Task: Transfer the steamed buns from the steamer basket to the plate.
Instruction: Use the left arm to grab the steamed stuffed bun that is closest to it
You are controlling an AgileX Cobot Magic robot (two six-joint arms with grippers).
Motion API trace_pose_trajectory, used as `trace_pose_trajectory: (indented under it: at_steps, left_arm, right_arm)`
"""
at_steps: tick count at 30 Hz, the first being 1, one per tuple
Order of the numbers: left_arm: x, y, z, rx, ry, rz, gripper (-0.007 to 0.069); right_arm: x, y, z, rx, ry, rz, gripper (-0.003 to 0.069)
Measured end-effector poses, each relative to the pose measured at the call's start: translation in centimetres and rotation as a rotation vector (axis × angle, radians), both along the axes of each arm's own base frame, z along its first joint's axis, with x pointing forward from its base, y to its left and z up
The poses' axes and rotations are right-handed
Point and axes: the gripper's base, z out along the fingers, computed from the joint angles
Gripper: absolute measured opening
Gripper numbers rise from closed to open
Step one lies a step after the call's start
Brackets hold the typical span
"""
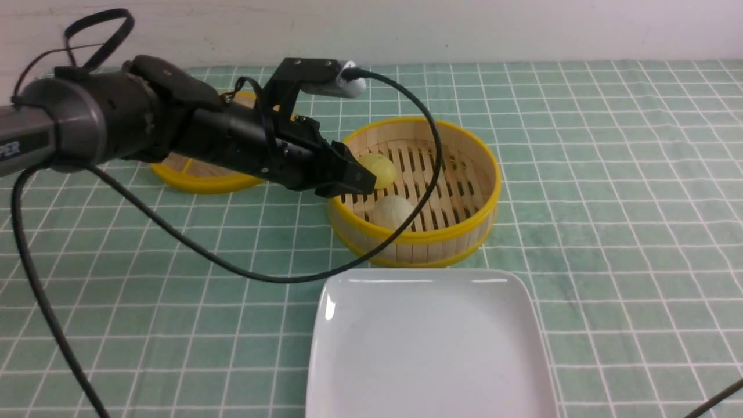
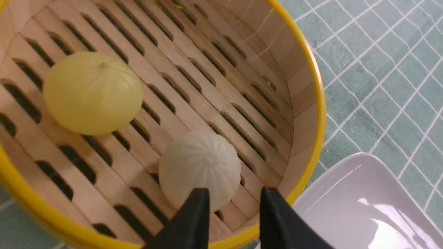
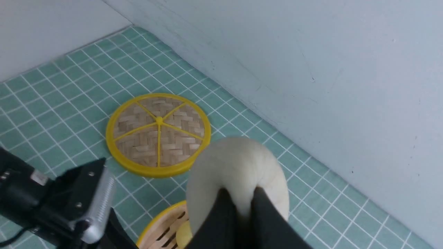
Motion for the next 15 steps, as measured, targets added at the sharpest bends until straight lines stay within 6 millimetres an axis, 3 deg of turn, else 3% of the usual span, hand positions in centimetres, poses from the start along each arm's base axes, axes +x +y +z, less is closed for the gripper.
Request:
trace_pose_trajectory:
  at_steps: [7, 15]
  left_arm:
    - [0.6, -4.3, -2.3, 0.058, 0.011, -0.105, 0.024]
    - [1.4, -4.4, -2.9, 0.142, -0.07, -0.051, 0.0257]
  right_arm:
    - [-0.4, 0.3, 0.2, 0.032, 0.008, 0.036, 0.0027]
    - [-0.5, 0.3, 0.3, 0.037, 0.009, 0.042, 0.0029]
